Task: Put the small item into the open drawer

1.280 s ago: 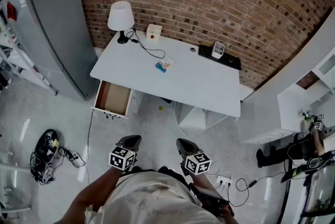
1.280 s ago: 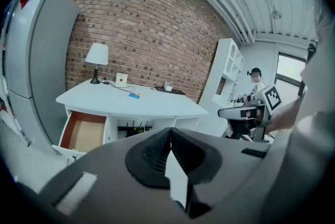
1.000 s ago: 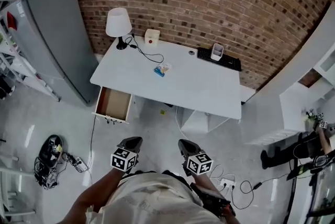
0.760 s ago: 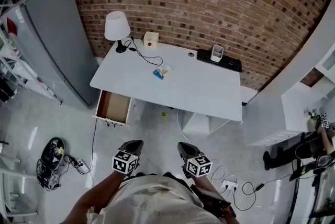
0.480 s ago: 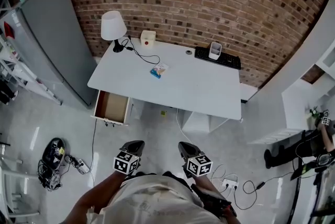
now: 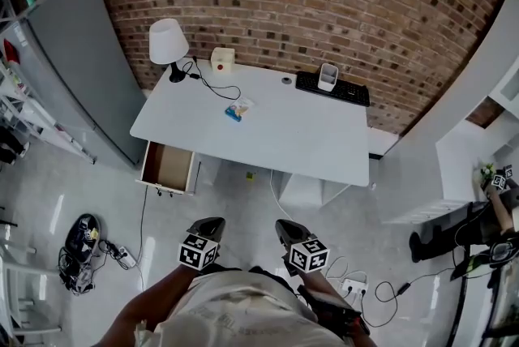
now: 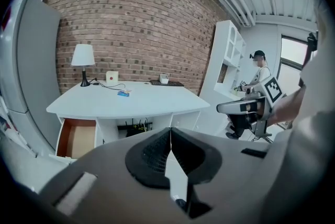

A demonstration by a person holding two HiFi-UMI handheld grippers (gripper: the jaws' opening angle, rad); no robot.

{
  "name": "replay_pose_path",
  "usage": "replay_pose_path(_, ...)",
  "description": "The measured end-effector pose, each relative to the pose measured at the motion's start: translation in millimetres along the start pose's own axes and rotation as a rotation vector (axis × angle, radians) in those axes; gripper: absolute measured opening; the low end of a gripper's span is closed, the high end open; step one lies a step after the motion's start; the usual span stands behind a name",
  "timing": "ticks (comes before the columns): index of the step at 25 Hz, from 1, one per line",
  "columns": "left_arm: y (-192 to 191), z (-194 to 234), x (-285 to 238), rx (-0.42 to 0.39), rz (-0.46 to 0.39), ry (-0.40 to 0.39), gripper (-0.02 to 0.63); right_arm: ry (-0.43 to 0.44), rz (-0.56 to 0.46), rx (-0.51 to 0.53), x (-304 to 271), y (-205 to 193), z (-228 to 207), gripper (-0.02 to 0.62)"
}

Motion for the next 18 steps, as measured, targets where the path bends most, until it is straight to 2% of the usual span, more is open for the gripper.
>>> replay_pose_path(8,-11.1,-18.5,-9.0,0.027,0.012,0.020,0.008,0.013,0.046,-0.007,11.2,-16.4,-11.2,0.006)
replay_pose_path(14,-3.5,-25.1,-10.8,0.002,0.007,0.032,0.008,0.014,0.079,-0.039,15.0,-31.7,-15.0,0.006)
replay_pose_path(18,-16.5,-18.6,-8.3,0.024,0.042,0.038,0.008,0.025,0.098,-0.059,5.5,-37.5,-10.4,0.006)
Point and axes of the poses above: the fingertips, and each gripper's own axes: x backward along the fingers, z to its left, y out of its top, the point moved 3 cm from there along x, backward along the fingers, and after that the axes turned 4 degrees about z, right-handed, at the moved point
